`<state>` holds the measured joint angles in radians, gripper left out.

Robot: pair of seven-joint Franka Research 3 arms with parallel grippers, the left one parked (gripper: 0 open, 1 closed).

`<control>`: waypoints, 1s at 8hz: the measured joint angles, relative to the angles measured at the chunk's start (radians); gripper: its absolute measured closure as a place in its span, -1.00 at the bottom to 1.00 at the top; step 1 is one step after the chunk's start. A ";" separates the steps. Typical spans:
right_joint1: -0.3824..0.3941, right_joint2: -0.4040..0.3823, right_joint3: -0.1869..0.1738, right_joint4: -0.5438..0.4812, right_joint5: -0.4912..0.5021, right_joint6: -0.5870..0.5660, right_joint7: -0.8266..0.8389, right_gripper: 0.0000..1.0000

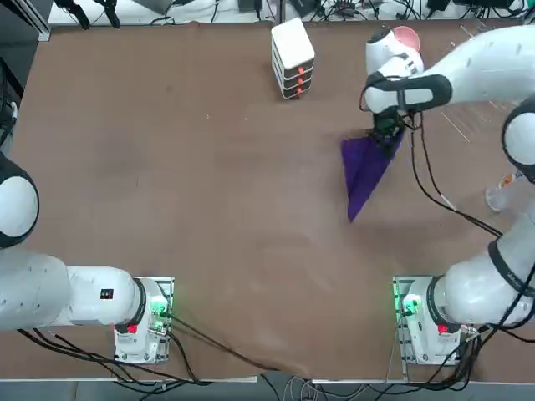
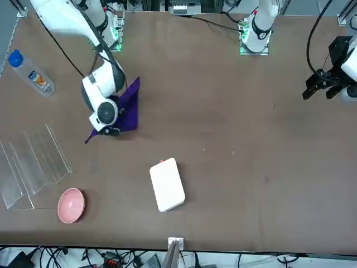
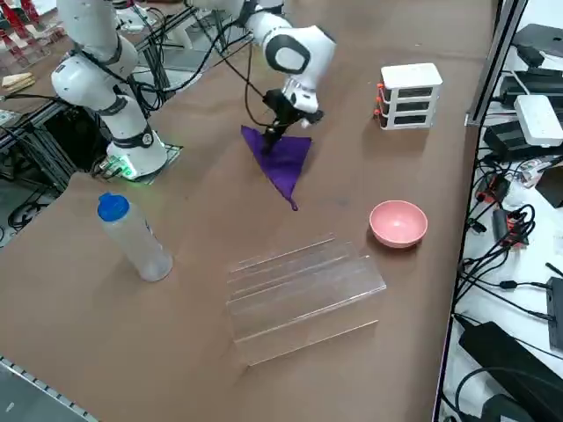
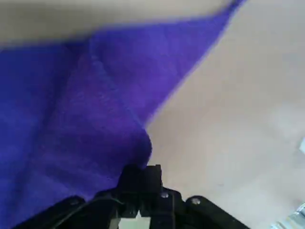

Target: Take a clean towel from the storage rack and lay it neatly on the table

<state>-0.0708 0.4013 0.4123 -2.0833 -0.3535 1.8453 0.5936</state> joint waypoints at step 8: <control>-0.131 -0.086 -0.001 -0.185 0.000 -0.116 -0.144 0.96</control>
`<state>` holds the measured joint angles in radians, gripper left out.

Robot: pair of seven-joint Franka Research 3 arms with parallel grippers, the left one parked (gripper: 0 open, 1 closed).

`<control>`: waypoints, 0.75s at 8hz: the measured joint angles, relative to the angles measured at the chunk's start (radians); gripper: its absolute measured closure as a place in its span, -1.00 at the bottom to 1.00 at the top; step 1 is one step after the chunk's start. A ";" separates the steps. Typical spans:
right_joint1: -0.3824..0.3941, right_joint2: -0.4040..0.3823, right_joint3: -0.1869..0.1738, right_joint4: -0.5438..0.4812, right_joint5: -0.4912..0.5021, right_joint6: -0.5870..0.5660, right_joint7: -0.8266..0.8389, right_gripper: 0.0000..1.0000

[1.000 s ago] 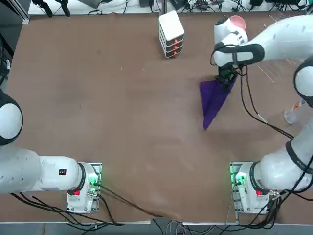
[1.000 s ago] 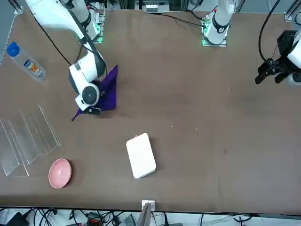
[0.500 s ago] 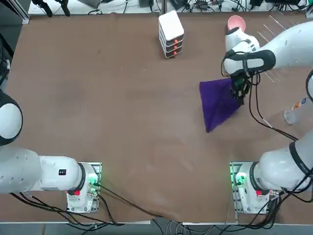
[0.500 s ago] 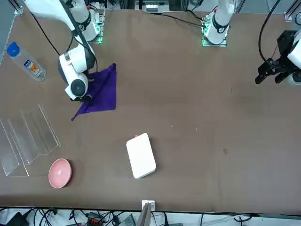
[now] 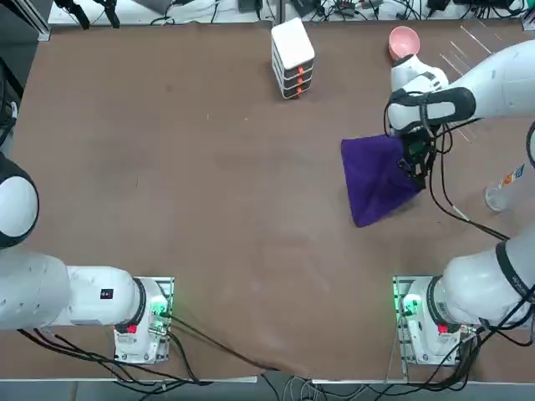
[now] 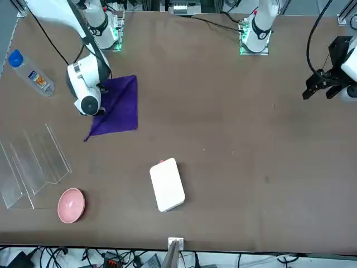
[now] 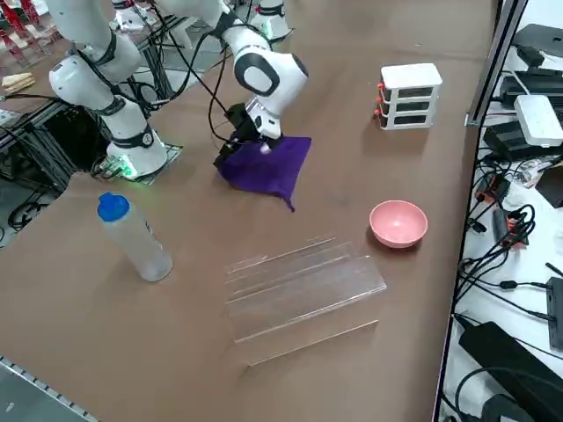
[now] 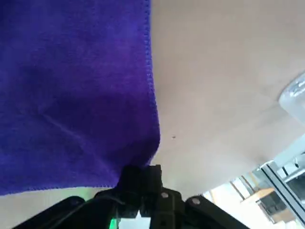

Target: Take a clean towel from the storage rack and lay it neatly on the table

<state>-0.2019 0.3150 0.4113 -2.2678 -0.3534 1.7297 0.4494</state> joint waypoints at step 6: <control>-0.038 0.000 0.000 -0.025 0.000 -0.003 -0.060 -0.09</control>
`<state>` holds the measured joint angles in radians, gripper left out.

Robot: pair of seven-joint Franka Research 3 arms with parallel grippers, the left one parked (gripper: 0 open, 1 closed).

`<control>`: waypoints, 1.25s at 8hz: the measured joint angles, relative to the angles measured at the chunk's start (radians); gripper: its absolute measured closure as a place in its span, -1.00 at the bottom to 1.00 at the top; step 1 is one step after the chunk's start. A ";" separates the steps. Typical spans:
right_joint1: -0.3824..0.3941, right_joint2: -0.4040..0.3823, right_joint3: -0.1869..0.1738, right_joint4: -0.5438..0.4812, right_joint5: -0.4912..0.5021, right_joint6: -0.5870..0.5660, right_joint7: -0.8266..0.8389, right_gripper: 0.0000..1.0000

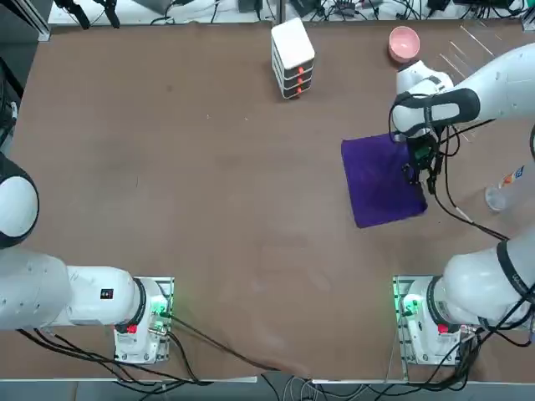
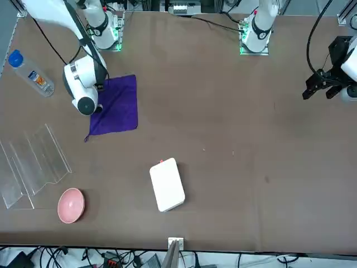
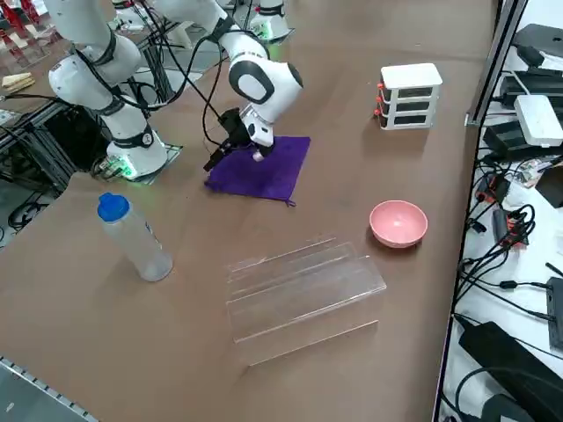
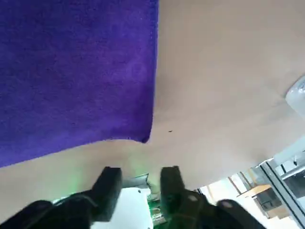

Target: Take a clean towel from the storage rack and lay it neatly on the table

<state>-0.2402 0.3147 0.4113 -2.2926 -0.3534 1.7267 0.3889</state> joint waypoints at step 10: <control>-0.181 -0.158 -0.020 0.737 0.337 -0.113 -0.271 -1.00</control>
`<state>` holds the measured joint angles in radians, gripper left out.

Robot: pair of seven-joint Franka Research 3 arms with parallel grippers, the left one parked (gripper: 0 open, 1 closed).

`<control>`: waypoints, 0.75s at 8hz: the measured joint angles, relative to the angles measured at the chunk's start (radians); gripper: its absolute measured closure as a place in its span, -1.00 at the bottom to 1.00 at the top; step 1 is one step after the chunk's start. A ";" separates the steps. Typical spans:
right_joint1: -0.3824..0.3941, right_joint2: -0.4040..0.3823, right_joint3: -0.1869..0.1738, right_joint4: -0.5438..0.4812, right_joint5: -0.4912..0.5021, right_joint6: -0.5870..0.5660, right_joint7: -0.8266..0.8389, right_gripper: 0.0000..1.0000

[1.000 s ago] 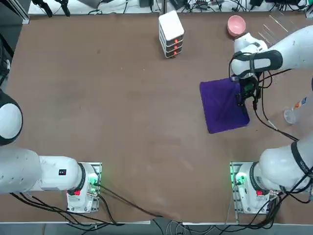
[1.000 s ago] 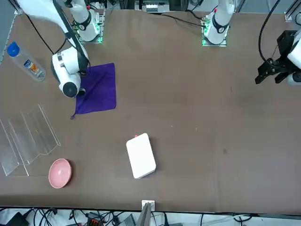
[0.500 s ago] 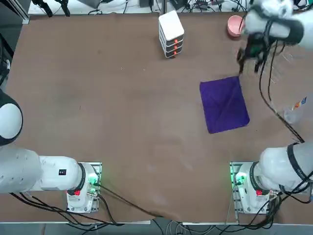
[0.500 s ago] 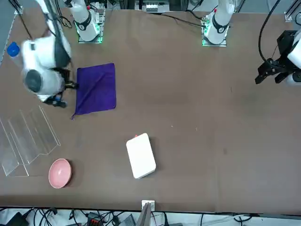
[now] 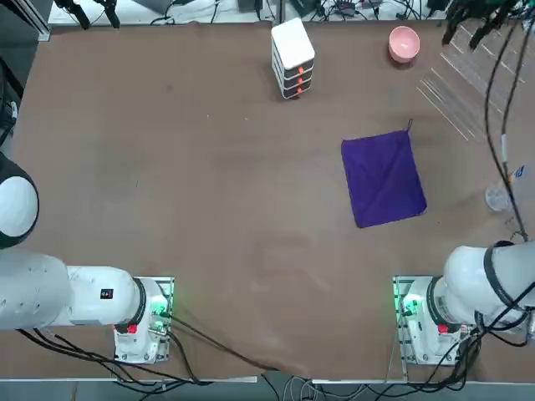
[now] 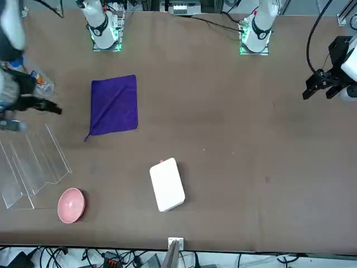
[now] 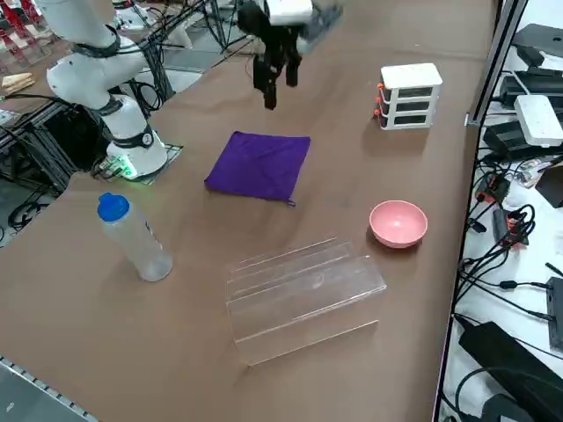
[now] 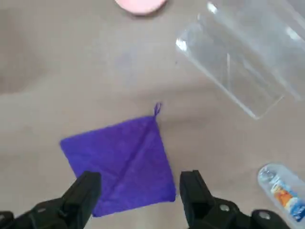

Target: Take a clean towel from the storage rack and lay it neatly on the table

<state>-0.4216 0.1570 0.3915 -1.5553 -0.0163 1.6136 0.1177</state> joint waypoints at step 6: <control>0.400 -0.185 -0.322 -0.063 0.001 -0.044 0.004 -1.00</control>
<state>-0.0213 -0.0275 0.0698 -1.6179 -0.0149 1.5693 0.1221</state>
